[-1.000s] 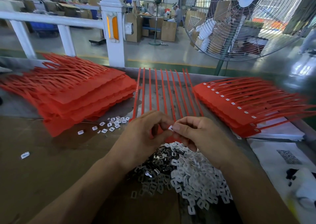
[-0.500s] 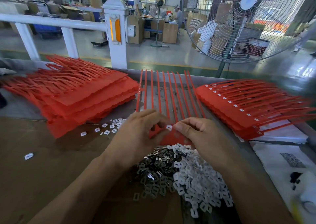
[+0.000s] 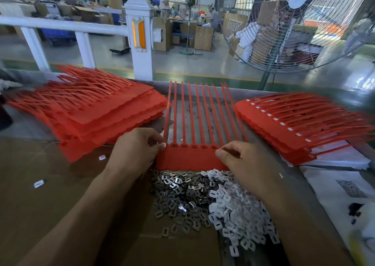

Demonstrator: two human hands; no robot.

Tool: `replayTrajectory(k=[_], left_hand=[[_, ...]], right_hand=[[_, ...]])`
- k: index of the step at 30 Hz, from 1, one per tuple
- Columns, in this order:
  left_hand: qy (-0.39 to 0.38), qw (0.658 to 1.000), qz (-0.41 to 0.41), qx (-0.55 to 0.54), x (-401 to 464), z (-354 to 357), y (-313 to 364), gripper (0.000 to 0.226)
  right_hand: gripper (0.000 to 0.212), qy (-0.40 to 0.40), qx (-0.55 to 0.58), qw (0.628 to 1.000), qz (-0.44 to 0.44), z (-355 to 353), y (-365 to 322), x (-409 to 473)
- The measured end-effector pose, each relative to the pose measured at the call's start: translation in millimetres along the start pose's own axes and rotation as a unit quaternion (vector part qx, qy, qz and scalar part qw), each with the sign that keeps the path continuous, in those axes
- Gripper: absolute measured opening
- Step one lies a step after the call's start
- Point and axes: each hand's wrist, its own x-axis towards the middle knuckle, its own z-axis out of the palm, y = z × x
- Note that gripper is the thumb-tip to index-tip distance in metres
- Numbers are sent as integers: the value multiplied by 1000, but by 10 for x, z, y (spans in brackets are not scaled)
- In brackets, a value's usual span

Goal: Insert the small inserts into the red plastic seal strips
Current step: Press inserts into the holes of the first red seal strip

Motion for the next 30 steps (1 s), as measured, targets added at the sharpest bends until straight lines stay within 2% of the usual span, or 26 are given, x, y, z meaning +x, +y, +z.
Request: replayTrajectory(k=[11, 15, 19, 30], left_hand=[[-19, 999, -27, -12, 16, 31, -12, 10], [-14, 998, -41, -41, 13, 7, 0, 4], [-22, 998, -49, -25, -5, 13, 38, 12], [-58, 995, -71, -26, 32, 23, 76, 14]], right_hand=[[19, 2, 12, 1000, -3, 87, 79, 45], [19, -1, 13, 1000, -1, 76, 85, 49], [18, -8, -3, 1000, -7, 43, 58, 31], [13, -91, -63, 993, -36, -74, -9, -26]])
